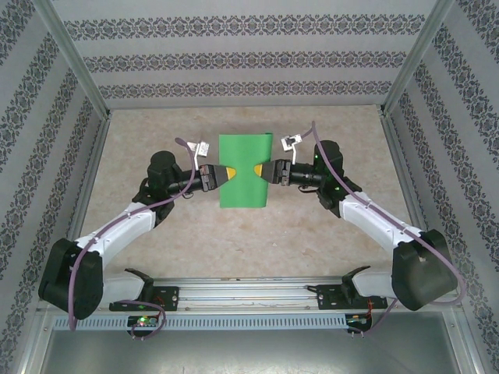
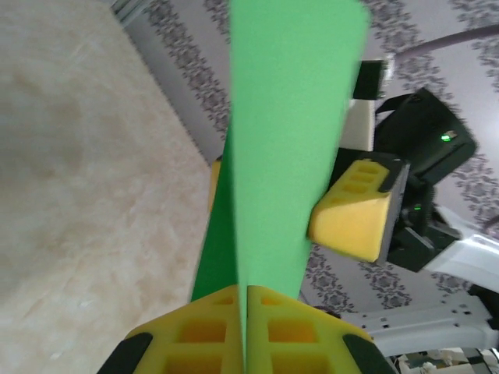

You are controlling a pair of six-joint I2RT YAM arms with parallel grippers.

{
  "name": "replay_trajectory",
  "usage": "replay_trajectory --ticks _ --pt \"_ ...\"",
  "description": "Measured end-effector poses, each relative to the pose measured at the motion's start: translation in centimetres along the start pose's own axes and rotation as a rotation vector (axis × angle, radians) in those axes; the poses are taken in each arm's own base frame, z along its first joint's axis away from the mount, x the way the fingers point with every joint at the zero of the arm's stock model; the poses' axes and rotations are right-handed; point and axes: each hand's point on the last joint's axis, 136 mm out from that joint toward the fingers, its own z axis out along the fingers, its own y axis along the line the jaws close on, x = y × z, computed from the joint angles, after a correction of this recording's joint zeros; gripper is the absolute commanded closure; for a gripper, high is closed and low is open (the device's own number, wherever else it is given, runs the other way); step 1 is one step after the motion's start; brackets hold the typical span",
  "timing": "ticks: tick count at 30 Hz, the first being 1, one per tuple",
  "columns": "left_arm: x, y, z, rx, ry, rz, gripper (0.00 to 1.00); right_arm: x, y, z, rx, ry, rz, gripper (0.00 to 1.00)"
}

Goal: Fold a paper plane with a square sheet of paper (fold left side to right side)
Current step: Place a square sheet of paper at the center of the table.

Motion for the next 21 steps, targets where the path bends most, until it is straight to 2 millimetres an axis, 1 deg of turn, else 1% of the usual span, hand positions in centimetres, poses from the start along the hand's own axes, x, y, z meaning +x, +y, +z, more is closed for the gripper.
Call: replay_trajectory --ticks 2,6,7,12,15,17,19,21 --pt "0.7 1.9 0.4 -0.051 0.018 -0.035 1.00 0.2 -1.7 -0.3 0.079 -0.007 0.016 0.31" --pt "2.8 7.1 1.4 -0.175 0.068 -0.139 1.00 1.3 -5.5 -1.1 0.259 0.001 0.048 0.30" --pt "3.4 8.2 1.5 -0.199 0.081 -0.163 1.00 1.6 -6.2 -1.3 0.293 0.006 0.057 0.31" --pt "6.6 14.0 2.0 -0.332 0.146 -0.278 1.00 3.6 -9.6 -2.3 0.455 0.048 0.120 0.40" --pt "8.4 16.3 1.8 -0.400 0.184 -0.315 1.00 5.3 -11.6 -2.5 0.527 0.095 0.179 0.47" --pt "9.4 17.5 1.5 -0.439 0.209 -0.331 1.00 6.5 -12.8 -2.5 0.561 0.131 0.221 0.53" --pt "10.0 18.1 1.4 -0.461 0.228 -0.336 1.00 7.7 -14.0 -2.4 0.587 0.166 0.263 0.62" --pt "10.3 18.5 1.4 -0.471 0.241 -0.337 1.00 8.7 -15.0 -2.2 0.605 0.197 0.295 0.72"
